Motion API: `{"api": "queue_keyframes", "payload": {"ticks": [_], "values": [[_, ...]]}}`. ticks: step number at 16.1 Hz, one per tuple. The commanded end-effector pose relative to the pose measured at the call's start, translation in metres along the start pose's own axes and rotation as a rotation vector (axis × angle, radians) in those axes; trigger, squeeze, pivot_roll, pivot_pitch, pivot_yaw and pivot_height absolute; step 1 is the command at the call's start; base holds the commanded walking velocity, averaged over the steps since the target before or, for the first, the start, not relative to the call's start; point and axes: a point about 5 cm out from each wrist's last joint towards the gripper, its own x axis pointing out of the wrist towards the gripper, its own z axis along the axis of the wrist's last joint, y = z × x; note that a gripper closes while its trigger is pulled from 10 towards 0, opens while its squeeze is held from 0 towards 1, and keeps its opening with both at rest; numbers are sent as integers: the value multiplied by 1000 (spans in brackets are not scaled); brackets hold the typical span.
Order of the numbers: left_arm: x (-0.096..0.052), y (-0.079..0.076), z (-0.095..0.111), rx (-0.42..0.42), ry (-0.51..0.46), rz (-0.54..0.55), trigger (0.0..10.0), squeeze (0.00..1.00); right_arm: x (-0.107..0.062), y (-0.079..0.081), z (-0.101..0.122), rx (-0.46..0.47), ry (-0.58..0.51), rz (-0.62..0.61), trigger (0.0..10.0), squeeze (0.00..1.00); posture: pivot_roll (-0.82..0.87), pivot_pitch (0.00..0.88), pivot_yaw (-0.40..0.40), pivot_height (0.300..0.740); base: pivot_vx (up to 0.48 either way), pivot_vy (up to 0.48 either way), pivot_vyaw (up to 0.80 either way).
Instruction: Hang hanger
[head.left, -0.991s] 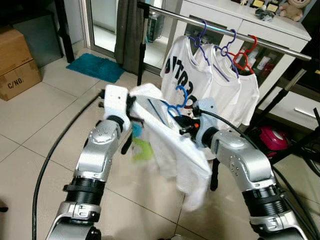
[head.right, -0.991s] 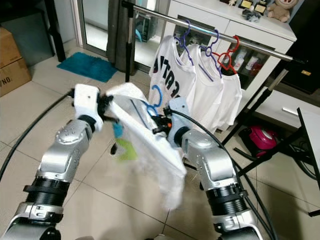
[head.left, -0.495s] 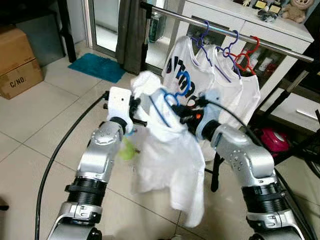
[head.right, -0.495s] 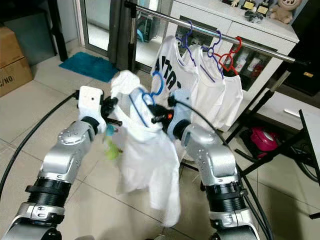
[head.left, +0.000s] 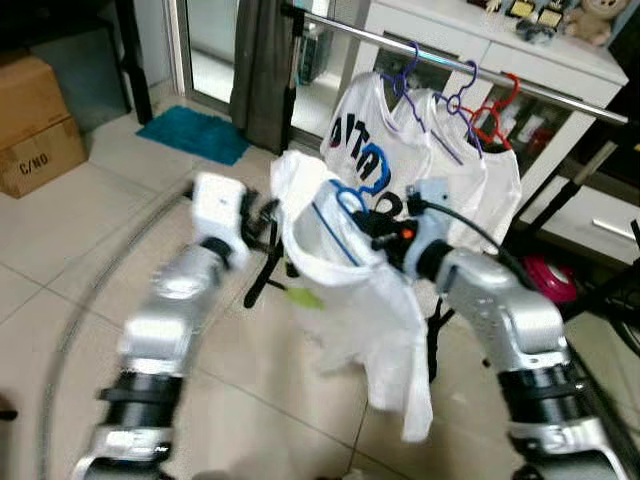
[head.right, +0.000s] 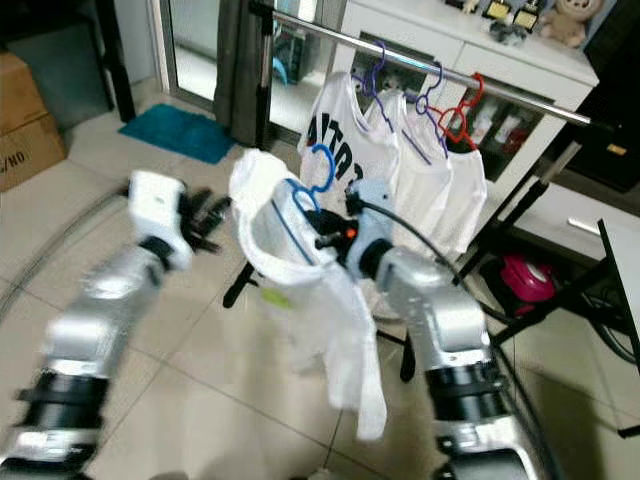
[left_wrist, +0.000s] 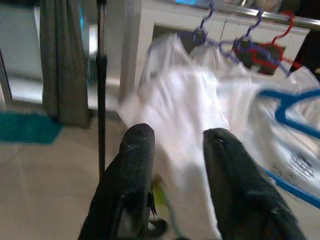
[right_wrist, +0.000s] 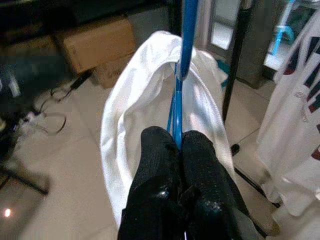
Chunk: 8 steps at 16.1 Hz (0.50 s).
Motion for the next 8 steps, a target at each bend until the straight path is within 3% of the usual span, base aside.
{"api": "queue_keyframes", "payload": {"ticks": [1,4,5,6,8], "values": [[-5,4,9,16,-27,-34,10000,1000,-3,-5,12,-45,-31,25,10000,0,18,0,-178,740,0,0,0],[-29,53,30,184,-29,-29,10000,1000,-14,-6,20,-110,-23,168,10000,0,24,0,-176,740,0,0,0],[-36,68,31,268,15,-34,10000,929,-18,-4,23,-111,-30,225,10000,0,27,0,-176,740,0,0,0],[-42,79,31,343,65,-47,10000,0,-22,-2,26,-117,-33,277,10000,0,30,0,-176,740,0,0,0],[-51,95,30,448,146,-66,10000,0,-28,3,27,-127,-30,376,10000,0,32,0,-172,740,0,0,0]]}}
